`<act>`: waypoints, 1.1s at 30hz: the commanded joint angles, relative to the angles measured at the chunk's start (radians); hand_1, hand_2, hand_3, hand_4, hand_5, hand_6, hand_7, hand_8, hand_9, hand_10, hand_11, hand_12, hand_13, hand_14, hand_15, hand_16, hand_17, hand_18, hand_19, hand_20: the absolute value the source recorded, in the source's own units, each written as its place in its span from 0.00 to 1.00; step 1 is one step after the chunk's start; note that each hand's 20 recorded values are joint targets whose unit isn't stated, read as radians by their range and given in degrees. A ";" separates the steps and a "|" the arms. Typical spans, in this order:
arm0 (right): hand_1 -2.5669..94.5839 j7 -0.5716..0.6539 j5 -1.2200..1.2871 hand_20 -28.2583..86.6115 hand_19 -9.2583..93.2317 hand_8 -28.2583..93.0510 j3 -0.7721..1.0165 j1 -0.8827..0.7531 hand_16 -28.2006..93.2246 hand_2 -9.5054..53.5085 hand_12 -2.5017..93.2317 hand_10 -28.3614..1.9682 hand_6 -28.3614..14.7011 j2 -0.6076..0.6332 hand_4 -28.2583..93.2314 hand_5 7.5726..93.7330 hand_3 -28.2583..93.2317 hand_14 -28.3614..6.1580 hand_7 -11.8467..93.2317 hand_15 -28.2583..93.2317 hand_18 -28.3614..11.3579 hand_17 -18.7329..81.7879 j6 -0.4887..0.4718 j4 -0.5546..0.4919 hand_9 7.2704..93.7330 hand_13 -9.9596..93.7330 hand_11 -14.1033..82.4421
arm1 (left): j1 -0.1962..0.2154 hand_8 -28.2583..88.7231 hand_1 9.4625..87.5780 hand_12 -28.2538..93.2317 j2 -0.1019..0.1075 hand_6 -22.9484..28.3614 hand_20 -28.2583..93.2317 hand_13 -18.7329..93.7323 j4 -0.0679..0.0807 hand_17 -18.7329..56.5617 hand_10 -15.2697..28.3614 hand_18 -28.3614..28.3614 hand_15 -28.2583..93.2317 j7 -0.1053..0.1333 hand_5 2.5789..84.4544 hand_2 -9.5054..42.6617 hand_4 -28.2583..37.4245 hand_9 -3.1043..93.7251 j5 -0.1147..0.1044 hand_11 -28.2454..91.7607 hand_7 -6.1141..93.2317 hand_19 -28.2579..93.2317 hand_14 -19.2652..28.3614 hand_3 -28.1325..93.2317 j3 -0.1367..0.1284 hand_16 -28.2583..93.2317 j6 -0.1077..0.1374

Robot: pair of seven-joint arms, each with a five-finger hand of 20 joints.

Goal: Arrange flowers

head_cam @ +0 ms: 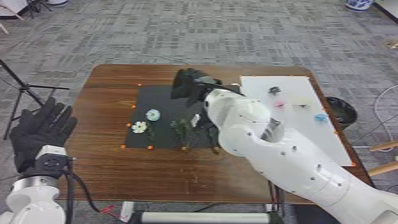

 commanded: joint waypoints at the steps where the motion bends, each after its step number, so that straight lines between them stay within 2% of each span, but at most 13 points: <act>1: 0.35 0.129 0.023 0.53 0.84 0.15 0.294 -0.198 0.45 0.24 0.18 0.35 0.50 0.319 0.08 0.52 0.85 0.38 0.21 0.83 0.11 0.46 0.022 -0.023 0.48 0.65 0.24 | -0.026 0.17 0.18 0.30 0.027 0.64 0.29 0.38 0.004 0.14 0.70 0.74 0.42 -0.009 0.48 0.55 0.00 0.37 0.004 0.41 0.15 0.52 0.71 0.82 0.017 0.19 -0.003; 4: 0.36 0.143 0.030 0.53 0.84 0.16 0.393 -0.297 0.44 0.23 0.18 0.34 0.50 0.374 0.08 0.51 0.85 0.38 0.20 0.83 0.11 0.46 0.031 -0.043 0.48 0.65 0.23 | -0.050 0.17 0.18 0.30 0.046 0.64 0.29 0.38 0.011 0.14 0.70 0.74 0.42 -0.010 0.48 0.55 0.00 0.37 0.010 0.40 0.15 0.52 0.71 0.82 0.023 0.19 0.000; 6: 0.37 0.074 0.046 0.53 0.84 0.16 0.487 -0.382 0.44 0.21 0.18 0.36 0.50 0.391 0.08 0.50 0.84 0.39 0.20 0.83 0.11 0.46 -0.011 -0.044 0.47 0.65 0.23 | -0.062 0.17 0.18 0.30 0.058 0.64 0.29 0.38 0.014 0.14 0.70 0.74 0.42 -0.008 0.48 0.55 0.00 0.37 0.007 0.40 0.15 0.52 0.71 0.82 0.028 0.19 0.000; 8: 0.39 0.118 0.020 0.53 0.84 0.16 0.513 -0.422 0.44 0.19 0.17 0.40 0.52 0.397 0.07 0.49 0.85 0.39 0.21 0.83 0.12 0.45 -0.019 -0.045 0.45 0.62 0.23 | -0.069 0.17 0.18 0.30 0.062 0.64 0.29 0.38 0.014 0.14 0.69 0.74 0.42 -0.005 0.48 0.55 0.00 0.37 0.004 0.41 0.15 0.52 0.71 0.82 0.033 0.19 0.006; 11: 0.42 0.140 -0.015 0.53 0.84 0.16 0.523 -0.443 0.43 0.14 0.17 0.44 0.52 0.398 0.07 0.49 0.85 0.39 0.21 0.82 0.12 0.45 -0.018 -0.024 0.43 0.62 0.23 | -0.063 0.17 0.18 0.30 0.056 0.64 0.29 0.38 0.012 0.14 0.70 0.74 0.42 -0.009 0.48 0.55 0.00 0.37 0.005 0.41 0.15 0.52 0.71 0.82 0.033 0.19 0.008; 14: 0.45 0.151 -0.054 0.53 0.84 0.15 0.510 -0.424 0.43 0.09 0.16 0.46 0.51 0.392 0.06 0.48 0.86 0.40 0.21 0.83 0.13 0.45 -0.037 0.006 0.42 0.62 0.22 | -0.067 0.17 0.18 0.29 0.051 0.64 0.29 0.38 0.017 0.14 0.70 0.74 0.42 -0.012 0.48 0.55 0.00 0.37 0.008 0.41 0.15 0.52 0.71 0.82 0.033 0.19 0.010; 17: 0.47 0.181 -0.120 0.54 0.84 0.16 0.488 -0.397 0.43 0.07 0.16 0.47 0.51 0.388 0.05 0.47 0.86 0.41 0.20 0.83 0.13 0.45 -0.093 0.033 0.41 0.62 0.22 | -0.068 0.17 0.18 0.29 0.048 0.64 0.29 0.38 0.014 0.14 0.70 0.74 0.42 -0.010 0.48 0.55 0.00 0.37 0.006 0.41 0.15 0.52 0.71 0.82 0.035 0.19 0.018; 19: 0.47 0.218 -0.159 0.54 0.84 0.15 0.477 -0.386 0.43 0.06 0.16 0.45 0.50 0.388 0.05 0.47 0.86 0.41 0.20 0.83 0.13 0.45 -0.098 0.048 0.40 0.62 0.22 | -0.072 0.17 0.18 0.29 0.049 0.65 0.29 0.38 0.006 0.14 0.70 0.74 0.42 -0.014 0.48 0.55 0.00 0.37 0.014 0.41 0.15 0.52 0.71 0.82 0.042 0.19 0.063; 21: 0.47 0.234 -0.151 0.54 0.84 0.16 0.488 -0.385 0.43 0.05 0.16 0.42 0.47 0.392 0.05 0.46 0.87 0.40 0.19 0.83 0.13 0.45 -0.131 0.051 0.39 0.62 0.22 | -0.070 0.17 0.18 0.29 0.047 0.65 0.29 0.38 0.007 0.14 0.70 0.74 0.42 -0.016 0.48 0.55 0.00 0.37 0.021 0.41 0.15 0.52 0.71 0.82 0.041 0.19 0.056; 24: 0.48 0.260 -0.130 0.54 0.84 0.16 0.496 -0.389 0.43 0.03 0.16 0.41 0.47 0.403 0.05 0.46 0.87 0.40 0.19 0.83 0.13 0.45 -0.151 0.051 0.38 0.61 0.23 | -0.068 0.17 0.18 0.30 0.046 0.65 0.29 0.38 0.004 0.14 0.70 0.74 0.42 -0.014 0.48 0.55 0.00 0.37 0.015 0.41 0.15 0.52 0.71 0.82 0.042 0.19 0.057; 29: 0.49 0.277 -0.150 0.54 0.84 0.16 0.521 -0.425 0.43 0.00 0.15 0.41 0.46 0.416 0.05 0.46 0.87 0.41 0.19 0.84 0.12 0.45 -0.101 0.051 0.38 0.61 0.23 | -0.058 0.17 0.18 0.29 0.041 0.65 0.29 0.38 0.001 0.14 0.70 0.74 0.42 -0.005 0.49 0.55 0.00 0.37 0.010 0.41 0.15 0.52 0.71 0.82 0.040 0.19 0.057; 33: 0.51 0.312 -0.118 0.54 0.85 0.16 0.516 -0.411 0.44 0.00 0.15 0.41 0.47 0.421 0.04 0.46 0.86 0.42 0.19 0.84 0.12 0.46 -0.132 0.085 0.39 0.62 0.24 | -0.053 0.17 0.18 0.29 0.036 0.65 0.29 0.38 0.001 0.14 0.70 0.74 0.42 -0.008 0.49 0.55 0.00 0.37 0.009 0.41 0.15 0.53 0.71 0.82 0.039 0.18 0.058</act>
